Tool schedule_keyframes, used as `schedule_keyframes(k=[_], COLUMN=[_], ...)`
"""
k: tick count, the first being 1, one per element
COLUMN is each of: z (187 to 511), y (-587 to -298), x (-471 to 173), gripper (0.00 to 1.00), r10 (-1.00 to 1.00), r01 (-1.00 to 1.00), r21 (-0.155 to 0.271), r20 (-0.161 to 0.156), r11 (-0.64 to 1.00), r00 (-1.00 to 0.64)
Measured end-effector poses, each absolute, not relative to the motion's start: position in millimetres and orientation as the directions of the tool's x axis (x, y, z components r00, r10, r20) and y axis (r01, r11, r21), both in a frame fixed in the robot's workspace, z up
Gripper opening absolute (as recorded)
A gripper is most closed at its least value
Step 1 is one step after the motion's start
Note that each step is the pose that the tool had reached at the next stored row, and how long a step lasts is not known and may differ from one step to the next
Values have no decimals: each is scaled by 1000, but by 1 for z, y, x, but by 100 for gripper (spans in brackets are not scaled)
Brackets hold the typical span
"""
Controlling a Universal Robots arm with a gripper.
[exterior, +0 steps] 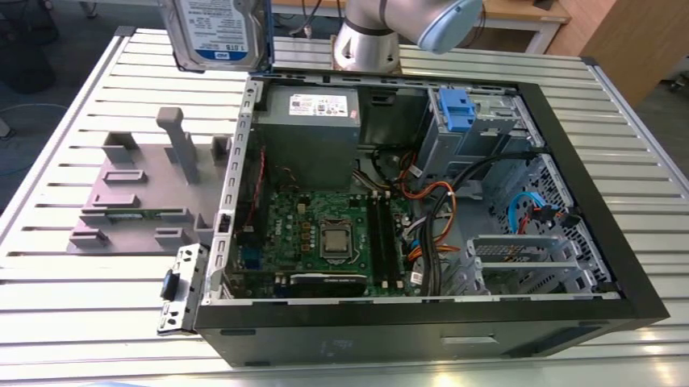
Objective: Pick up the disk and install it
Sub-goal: 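Pick up the disk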
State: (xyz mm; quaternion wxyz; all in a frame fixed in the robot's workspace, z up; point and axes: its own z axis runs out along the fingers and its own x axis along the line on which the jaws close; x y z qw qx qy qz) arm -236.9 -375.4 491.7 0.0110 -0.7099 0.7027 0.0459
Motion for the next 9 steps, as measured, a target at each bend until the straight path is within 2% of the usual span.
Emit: schedule_keyframes(k=[9], z=[491], y=[-375], x=[-229], gripper=[37], r10=[-997], r01=[-999], r21=[49], r20=[-81], r11=[-12], r00=[8])
